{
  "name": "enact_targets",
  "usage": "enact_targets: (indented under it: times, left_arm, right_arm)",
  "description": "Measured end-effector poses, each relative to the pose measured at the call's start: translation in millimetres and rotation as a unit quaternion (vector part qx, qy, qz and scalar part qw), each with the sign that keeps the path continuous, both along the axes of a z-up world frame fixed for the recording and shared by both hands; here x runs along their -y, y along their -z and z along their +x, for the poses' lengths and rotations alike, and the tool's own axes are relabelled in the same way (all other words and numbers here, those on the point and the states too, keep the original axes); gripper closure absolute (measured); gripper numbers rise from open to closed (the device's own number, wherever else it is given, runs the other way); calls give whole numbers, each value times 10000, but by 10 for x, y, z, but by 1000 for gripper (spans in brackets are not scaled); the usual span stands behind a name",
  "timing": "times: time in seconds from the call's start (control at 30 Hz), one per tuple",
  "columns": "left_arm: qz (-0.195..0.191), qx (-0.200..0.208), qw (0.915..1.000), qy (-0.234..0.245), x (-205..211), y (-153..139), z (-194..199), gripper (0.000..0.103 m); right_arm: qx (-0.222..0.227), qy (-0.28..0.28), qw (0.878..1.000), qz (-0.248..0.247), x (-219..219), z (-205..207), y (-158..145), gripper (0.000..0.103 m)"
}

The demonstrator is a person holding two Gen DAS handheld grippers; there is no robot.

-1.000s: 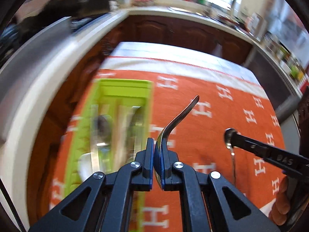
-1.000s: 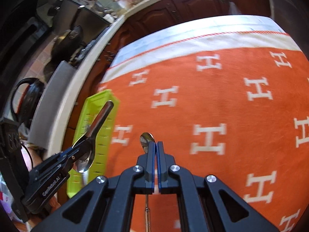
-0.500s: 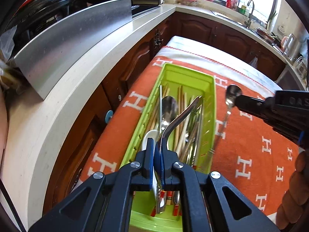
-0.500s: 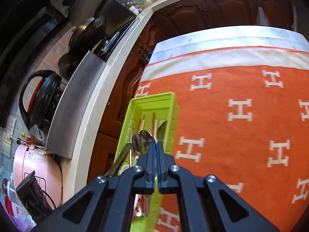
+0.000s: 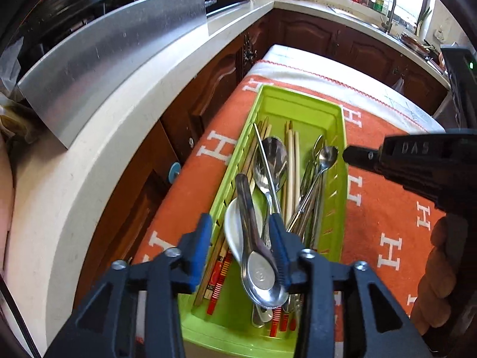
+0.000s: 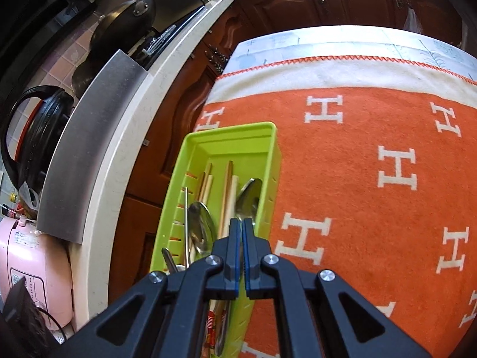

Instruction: Organize utensils

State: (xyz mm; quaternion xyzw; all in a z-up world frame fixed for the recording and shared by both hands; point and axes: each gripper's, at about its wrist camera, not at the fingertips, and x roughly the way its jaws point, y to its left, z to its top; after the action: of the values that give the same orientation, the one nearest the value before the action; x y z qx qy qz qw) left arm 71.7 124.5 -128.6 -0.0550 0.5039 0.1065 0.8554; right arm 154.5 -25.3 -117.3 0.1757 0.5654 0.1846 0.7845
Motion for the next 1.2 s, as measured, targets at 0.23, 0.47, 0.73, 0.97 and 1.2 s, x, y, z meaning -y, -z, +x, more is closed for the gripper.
enact_targets:
  times: [0.23, 0.47, 0.73, 0.97, 1.2]
  left_arm:
    - [74, 194, 9998, -54, -39, -120, 24, 63]
    - [175, 380, 9990, -153, -102, -262, -6, 57]
    - [55, 728, 9964, -427, -316, -537, -72, 49]
    - [-14, 790, 9965, -287, -208, -615, -151, 42]
    - [40, 843, 9964, 124, 102, -664, -227, 24]
  right_arm:
    - [177, -220, 9994, -217, 92, -147, -48, 100]
    - [331, -445, 9980, -298, 106, -341, -128, 100]
    - [484, -554, 9966, -371, 123, -516, -256, 100]
    - [674, -557, 9955, -358, 178, -665, -413, 100]
    - [881, -567, 9935, -435, 276, -815, -601, 100]
